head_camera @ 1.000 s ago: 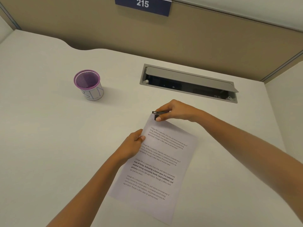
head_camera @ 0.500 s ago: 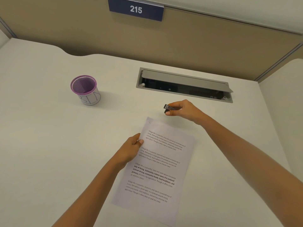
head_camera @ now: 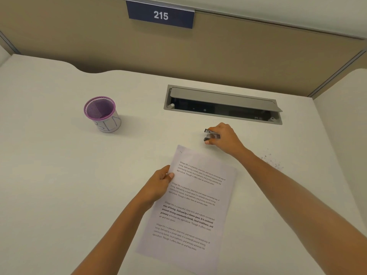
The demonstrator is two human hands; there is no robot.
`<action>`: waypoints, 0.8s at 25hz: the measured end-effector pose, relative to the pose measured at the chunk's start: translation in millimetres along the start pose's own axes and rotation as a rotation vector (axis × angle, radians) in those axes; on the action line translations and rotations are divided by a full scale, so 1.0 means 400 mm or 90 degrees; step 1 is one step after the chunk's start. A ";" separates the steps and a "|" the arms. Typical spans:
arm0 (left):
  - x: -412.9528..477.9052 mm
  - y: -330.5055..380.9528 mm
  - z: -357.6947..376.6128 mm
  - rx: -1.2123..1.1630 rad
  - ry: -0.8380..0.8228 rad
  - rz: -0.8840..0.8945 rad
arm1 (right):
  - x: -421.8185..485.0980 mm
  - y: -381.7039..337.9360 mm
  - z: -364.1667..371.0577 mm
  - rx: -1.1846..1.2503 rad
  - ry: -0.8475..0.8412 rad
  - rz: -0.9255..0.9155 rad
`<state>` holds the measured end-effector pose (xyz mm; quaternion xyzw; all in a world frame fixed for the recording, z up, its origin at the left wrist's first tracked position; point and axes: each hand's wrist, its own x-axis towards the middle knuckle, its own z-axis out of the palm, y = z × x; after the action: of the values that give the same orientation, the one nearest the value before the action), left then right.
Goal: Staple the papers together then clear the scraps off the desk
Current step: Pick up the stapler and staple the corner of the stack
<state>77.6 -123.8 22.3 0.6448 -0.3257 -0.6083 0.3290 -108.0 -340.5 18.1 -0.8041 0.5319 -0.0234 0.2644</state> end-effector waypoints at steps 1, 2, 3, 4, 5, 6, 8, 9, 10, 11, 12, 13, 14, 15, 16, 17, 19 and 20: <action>0.001 -0.002 -0.001 -0.001 -0.001 -0.001 | 0.004 0.002 0.004 -0.003 0.001 0.005; 0.002 -0.004 -0.001 -0.002 -0.001 -0.001 | 0.007 0.004 0.009 -0.006 -0.001 0.009; 0.002 -0.006 -0.002 -0.002 0.000 -0.001 | 0.009 0.005 0.013 -0.009 -0.002 0.011; 0.002 -0.007 -0.003 -0.001 0.001 -0.001 | 0.010 0.006 0.016 -0.009 -0.003 0.013; 0.002 -0.008 -0.003 -0.001 0.002 -0.001 | 0.012 0.006 0.018 -0.006 -0.003 0.013; 0.002 -0.008 -0.003 -0.002 0.002 -0.002 | 0.013 0.008 0.019 -0.003 -0.002 0.012; 0.002 -0.007 -0.003 -0.005 0.003 -0.004 | 0.014 0.012 0.022 0.003 -0.003 0.006; 0.002 -0.007 -0.004 -0.005 0.003 -0.003 | 0.013 0.014 0.023 0.005 -0.004 0.005; 0.001 -0.008 -0.004 -0.004 0.003 -0.004 | 0.013 0.016 0.025 0.006 -0.006 0.006; 0.001 -0.010 -0.005 -0.003 0.004 -0.004 | 0.013 0.017 0.027 0.003 -0.008 0.006; 0.000 -0.011 -0.005 -0.002 0.005 -0.005 | 0.013 0.017 0.031 -0.003 -0.010 0.005; 0.000 -0.012 -0.006 0.000 0.005 -0.005 | 0.013 0.016 0.032 -0.013 -0.011 0.005; 0.001 -0.012 -0.006 -0.001 0.004 -0.004 | 0.014 0.016 0.034 -0.023 -0.013 0.007; 0.002 -0.012 -0.006 -0.001 0.003 -0.004 | 0.015 0.015 0.035 -0.031 -0.012 0.007; 0.003 -0.012 -0.007 -0.001 0.002 -0.005 | 0.016 0.015 0.035 -0.036 -0.011 0.007; 0.004 -0.011 -0.006 -0.001 0.002 -0.004 | 0.016 0.016 0.035 -0.040 -0.011 0.007; 0.003 -0.010 -0.006 -0.002 0.003 -0.003 | 0.018 0.016 0.033 -0.044 -0.016 0.010; 0.003 -0.010 -0.006 -0.002 0.004 -0.003 | 0.018 0.015 0.033 -0.047 -0.018 0.012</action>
<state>80.2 -122.4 18.7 0.6468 -0.3219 -0.6079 0.3294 -105.8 -343.3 2.4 -0.8087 0.5359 0.0097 0.2424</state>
